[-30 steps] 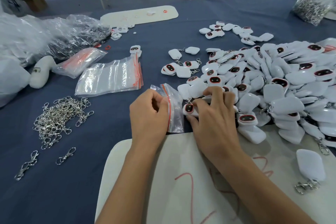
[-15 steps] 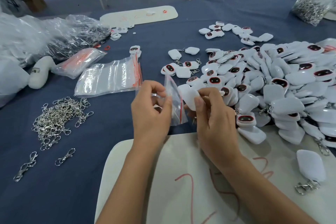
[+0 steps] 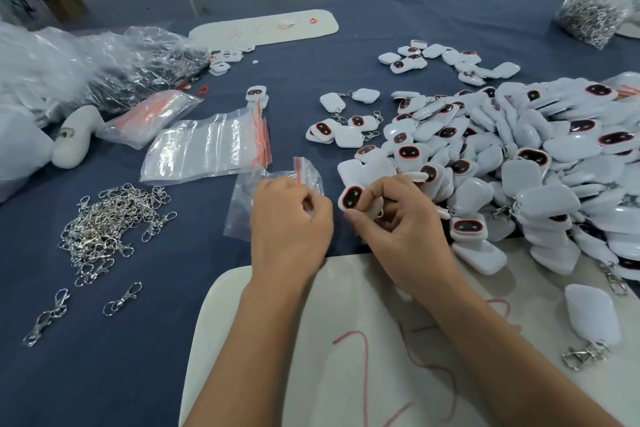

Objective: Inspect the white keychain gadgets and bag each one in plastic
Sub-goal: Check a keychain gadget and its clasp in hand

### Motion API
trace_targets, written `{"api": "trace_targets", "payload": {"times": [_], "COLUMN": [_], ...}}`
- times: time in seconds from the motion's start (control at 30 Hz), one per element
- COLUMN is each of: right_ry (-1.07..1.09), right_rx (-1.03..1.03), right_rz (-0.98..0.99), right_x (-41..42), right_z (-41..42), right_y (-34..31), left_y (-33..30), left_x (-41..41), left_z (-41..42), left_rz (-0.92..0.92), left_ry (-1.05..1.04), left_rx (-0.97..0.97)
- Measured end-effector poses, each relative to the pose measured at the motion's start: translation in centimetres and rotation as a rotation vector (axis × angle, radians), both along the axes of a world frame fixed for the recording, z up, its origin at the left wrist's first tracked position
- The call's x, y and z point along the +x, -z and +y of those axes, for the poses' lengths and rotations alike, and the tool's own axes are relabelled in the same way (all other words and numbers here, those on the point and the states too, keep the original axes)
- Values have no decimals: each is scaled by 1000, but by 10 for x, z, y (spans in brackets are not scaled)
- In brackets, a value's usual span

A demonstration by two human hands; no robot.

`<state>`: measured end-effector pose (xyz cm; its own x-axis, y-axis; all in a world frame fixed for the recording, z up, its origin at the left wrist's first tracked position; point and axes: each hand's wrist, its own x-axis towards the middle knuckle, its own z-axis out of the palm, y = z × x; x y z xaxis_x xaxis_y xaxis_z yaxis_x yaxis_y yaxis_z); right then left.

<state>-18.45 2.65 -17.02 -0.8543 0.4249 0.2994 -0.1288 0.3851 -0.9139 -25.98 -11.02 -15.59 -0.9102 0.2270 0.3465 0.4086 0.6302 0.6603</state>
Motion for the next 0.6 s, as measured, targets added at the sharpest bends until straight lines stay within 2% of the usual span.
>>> {"api": "trace_targets", "payload": {"times": [0.07,0.13,0.23,0.33,0.43,0.6], "right_ry": [-38,-92,-99,-90,-47,-69], "right_rx": [-124,-252,-345,-326,-356,-470], "right_rz": [38,76,85,86,85,63], "right_x": [0,1,1,1,2,1], "right_z": [0,0,0,0,1,2], "right_y": [-1,-2,-3,-3,-3,-5], "left_y": [-1,-4,-8,-10,-8,-5], "left_x": [2,6,11,17,18,13], "left_z": [-1,0,5,12,15,13], "left_rz": [8,116,252,35,-201,-326], "left_ry": [-47,-50,56,128,171,230], "left_rx": [36,121,318,479,506,480]}}
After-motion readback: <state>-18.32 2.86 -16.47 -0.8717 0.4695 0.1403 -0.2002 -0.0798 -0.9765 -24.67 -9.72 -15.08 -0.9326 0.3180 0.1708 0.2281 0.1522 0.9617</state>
